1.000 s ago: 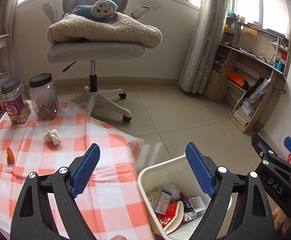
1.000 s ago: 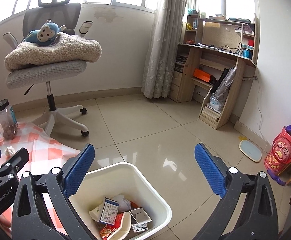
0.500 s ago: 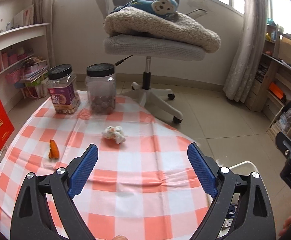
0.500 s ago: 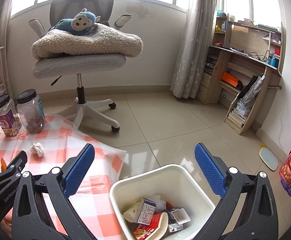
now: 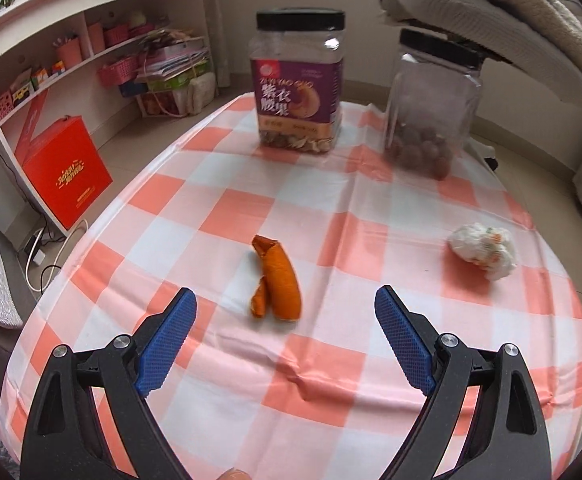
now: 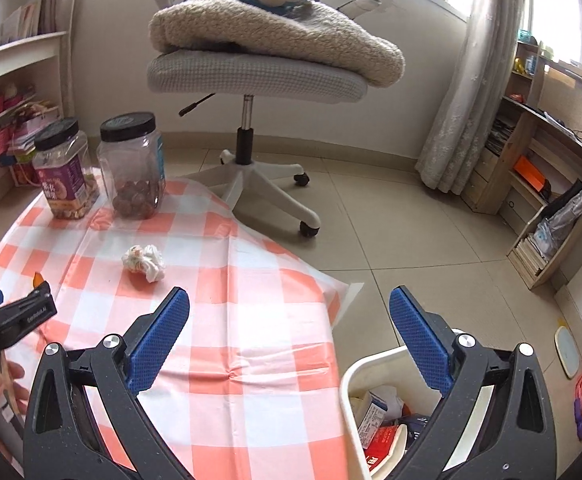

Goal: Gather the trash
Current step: 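Move both tools back over the table toward the orange peel and tissue, then grasp the orange peel with the left gripper while the right gripper grasps the white tissue wad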

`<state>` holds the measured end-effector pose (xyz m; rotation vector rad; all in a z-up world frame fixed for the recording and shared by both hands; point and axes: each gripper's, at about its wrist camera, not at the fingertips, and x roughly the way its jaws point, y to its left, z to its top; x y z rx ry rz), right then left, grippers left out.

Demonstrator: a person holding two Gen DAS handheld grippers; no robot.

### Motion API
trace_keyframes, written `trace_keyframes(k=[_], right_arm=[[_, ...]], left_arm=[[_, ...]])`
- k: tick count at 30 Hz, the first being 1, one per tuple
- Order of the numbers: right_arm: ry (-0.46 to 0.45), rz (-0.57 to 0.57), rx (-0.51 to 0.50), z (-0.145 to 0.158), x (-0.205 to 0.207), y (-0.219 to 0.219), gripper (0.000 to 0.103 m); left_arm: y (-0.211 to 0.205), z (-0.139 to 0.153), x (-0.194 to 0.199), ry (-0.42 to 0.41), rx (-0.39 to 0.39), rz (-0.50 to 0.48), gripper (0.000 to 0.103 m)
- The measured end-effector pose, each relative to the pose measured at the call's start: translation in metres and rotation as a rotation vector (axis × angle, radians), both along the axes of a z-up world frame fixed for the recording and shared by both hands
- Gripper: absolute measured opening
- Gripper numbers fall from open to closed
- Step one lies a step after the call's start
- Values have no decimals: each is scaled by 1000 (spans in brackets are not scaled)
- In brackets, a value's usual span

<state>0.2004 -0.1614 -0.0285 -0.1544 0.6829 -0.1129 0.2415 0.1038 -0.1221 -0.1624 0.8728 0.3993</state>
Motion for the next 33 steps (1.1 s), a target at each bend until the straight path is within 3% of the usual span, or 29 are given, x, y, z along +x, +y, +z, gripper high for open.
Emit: trace_keyframes(k=[5,9,11,12,13,19,21,23,28,33], right_arm=[[130,80,-2,-32,34,20,96],[187,192,27,-52,74,44,96],[215,257,9,-63,95,62,96],[227,290,-10,-70,103,72,96],[243,324,-23,-76,111,82,96],[289,442,7,-101,144,121,96],[317,438,33,-108,156,126,88],[368,423,101,-116,167,125,48],[363,386,186,-107,162,123,41],[271,378,183,-66,130,118,41]], left_arm=[[22,-20,21,24,-62,-13,86],[22,-35,32,54,-77,-45,60],[22,-36,31,40,-34,-50,39],[25,-35,31,29,-48,-52,28],[30,-35,30,22,-73,-39,25],[58,-31,25,-18,-175,22,22],[65,-30,23,-29,-184,25,21],[71,-29,22,-32,-195,32,21],[76,-18,17,-56,-227,35,21],[66,8,4,-100,-208,4,21]])
